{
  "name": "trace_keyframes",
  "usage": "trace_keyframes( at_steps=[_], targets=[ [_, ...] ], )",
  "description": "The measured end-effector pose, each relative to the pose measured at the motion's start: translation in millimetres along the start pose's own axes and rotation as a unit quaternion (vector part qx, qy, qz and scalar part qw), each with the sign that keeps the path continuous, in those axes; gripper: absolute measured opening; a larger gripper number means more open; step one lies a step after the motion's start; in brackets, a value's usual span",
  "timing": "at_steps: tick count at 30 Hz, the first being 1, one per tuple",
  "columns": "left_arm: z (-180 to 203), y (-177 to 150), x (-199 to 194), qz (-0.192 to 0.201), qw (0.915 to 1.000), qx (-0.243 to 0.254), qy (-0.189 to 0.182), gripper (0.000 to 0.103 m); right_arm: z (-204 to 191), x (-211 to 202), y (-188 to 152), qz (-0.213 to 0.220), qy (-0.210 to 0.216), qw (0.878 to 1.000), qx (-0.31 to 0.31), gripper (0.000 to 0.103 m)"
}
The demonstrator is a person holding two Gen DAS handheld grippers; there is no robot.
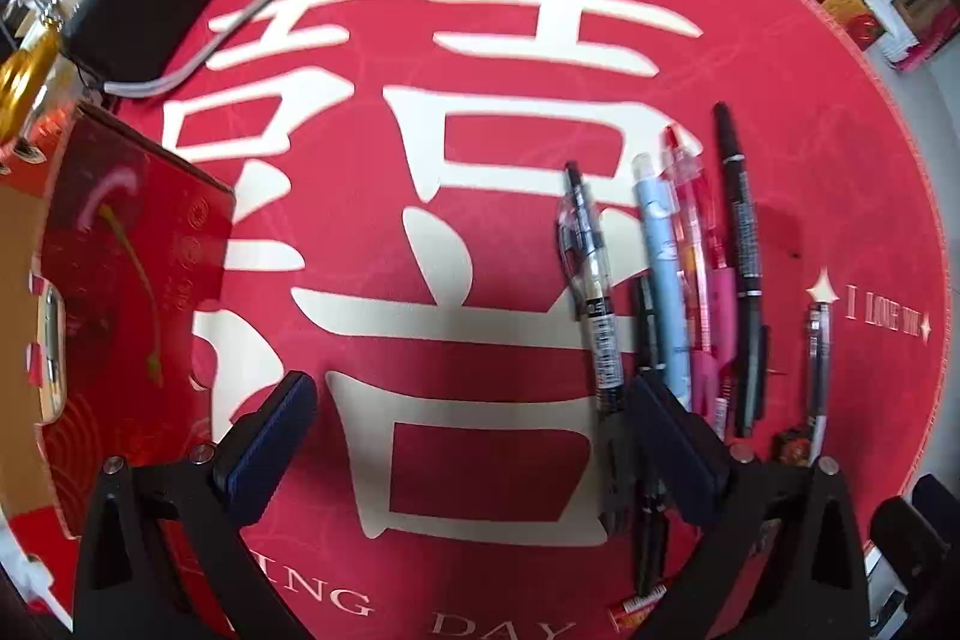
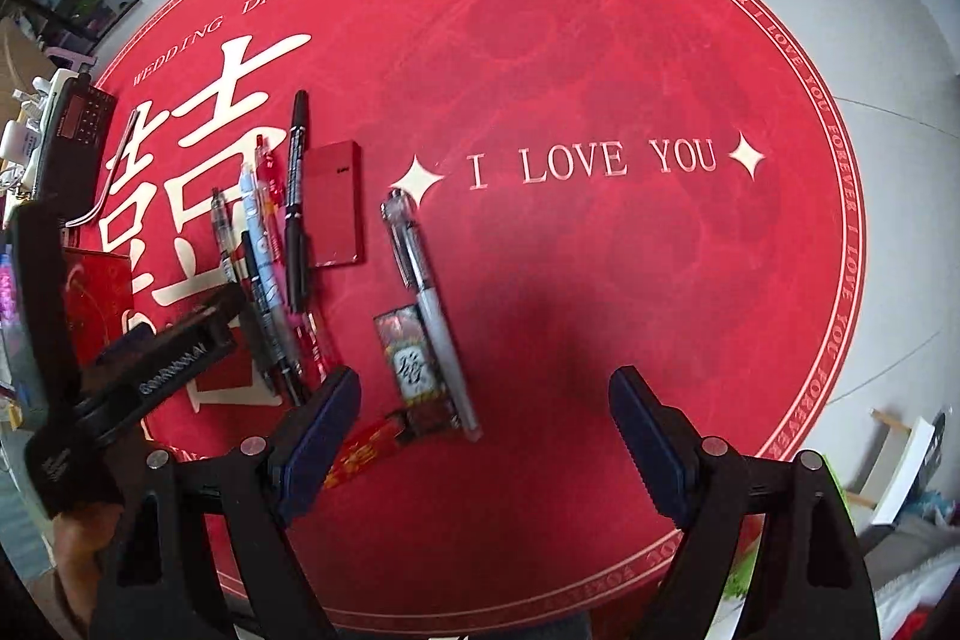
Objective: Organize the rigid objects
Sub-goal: 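Move both grippers back over the remaining pens on the rug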
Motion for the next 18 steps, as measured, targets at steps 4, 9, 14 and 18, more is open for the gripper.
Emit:
trace_keyframes(
  at_steps=[4, 9, 14, 18],
  targets=[
    [-12, 5, 1, 0.013, 0.9993, -0.001, 0.035, 0.103, -4, 7, 9, 0.001, 0.002, 1.000, -0.011, 0.086],
    [-22, 12, 2, 0.010, 0.9995, -0.008, 0.030, 0.103, -14, 20, 20, 0.007, -0.001, 1.000, -0.027, 0.086],
    [-19, 11, 5, 0.017, 0.9981, -0.056, 0.019, 0.103, -27, 33, 32, 0.016, -0.008, 0.999, -0.050, 0.077],
    [-22, 6, 6, 0.025, 0.9924, -0.121, 0.001, 0.103, -41, 45, 32, 0.002, -0.008, 0.997, -0.082, 0.061]
  ],
)
Point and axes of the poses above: each gripper's, at about its wrist camera, not at the fingertips, and x roughly the way its jaws point, z to its right, y to its top, the point moved 2 cm from there along x, roughly the way its jaws point, and after that the axes turned 13 degrees about -y, right-handed, at the moved point
